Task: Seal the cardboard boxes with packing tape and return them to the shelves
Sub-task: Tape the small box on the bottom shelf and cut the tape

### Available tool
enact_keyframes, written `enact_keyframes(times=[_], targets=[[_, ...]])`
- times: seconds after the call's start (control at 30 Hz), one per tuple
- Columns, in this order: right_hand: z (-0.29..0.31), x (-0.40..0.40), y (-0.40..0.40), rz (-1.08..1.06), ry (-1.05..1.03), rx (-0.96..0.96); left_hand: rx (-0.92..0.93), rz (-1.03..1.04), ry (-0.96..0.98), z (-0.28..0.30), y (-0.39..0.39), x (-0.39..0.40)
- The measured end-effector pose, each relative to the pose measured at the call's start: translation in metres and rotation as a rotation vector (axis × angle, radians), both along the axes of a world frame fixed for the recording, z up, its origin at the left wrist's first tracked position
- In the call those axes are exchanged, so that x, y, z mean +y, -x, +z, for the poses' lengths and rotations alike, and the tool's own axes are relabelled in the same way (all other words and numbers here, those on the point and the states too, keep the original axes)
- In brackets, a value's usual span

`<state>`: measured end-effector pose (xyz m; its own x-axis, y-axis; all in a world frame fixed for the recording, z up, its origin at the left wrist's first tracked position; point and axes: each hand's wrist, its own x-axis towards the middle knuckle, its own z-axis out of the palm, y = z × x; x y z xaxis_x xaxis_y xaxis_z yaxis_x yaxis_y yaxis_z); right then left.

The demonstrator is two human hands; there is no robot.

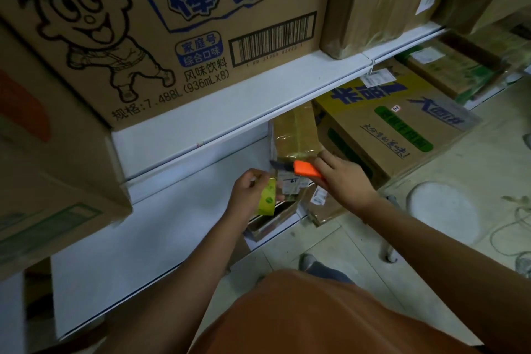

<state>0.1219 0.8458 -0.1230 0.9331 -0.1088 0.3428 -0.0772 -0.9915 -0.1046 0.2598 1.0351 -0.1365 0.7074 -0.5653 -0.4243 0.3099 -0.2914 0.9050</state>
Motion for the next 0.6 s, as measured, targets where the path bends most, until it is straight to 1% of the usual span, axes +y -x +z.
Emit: enact_keyframes(times=[0.1, 0.2, 0.3, 0.37, 0.47, 0.53, 0.6], targets=[[0.034, 0.006, 0.012, 0.081, 0.091, -0.178, 0.052, 0.061, 0.083, 0.018, 0.002, 0.002], [0.09, 0.008, -0.006, 0.069, 0.088, -0.246, 0.134, 0.017, 0.21, 0.04, 0.007, -0.002], [0.142, 0.003, -0.035, 0.056, -0.009, -0.225, 0.09, 0.018, 0.233, 0.058, 0.006, -0.004], [0.164, -0.006, -0.059, 0.08, 0.005, -0.199, 0.084, 0.034, 0.262, 0.071, 0.007, -0.003], [0.17, -0.02, -0.097, 0.156, 0.083, -0.101, 0.092, 0.072, 0.274, 0.087, 0.01, 0.003], [0.165, -0.026, -0.115, 0.153, 0.146, -0.037, 0.077, 0.096, 0.277, 0.097, 0.015, 0.009], [0.164, -0.024, -0.117, 0.125, 0.195, -0.088, 0.045, 0.127, 0.29, 0.105, 0.02, 0.016]])
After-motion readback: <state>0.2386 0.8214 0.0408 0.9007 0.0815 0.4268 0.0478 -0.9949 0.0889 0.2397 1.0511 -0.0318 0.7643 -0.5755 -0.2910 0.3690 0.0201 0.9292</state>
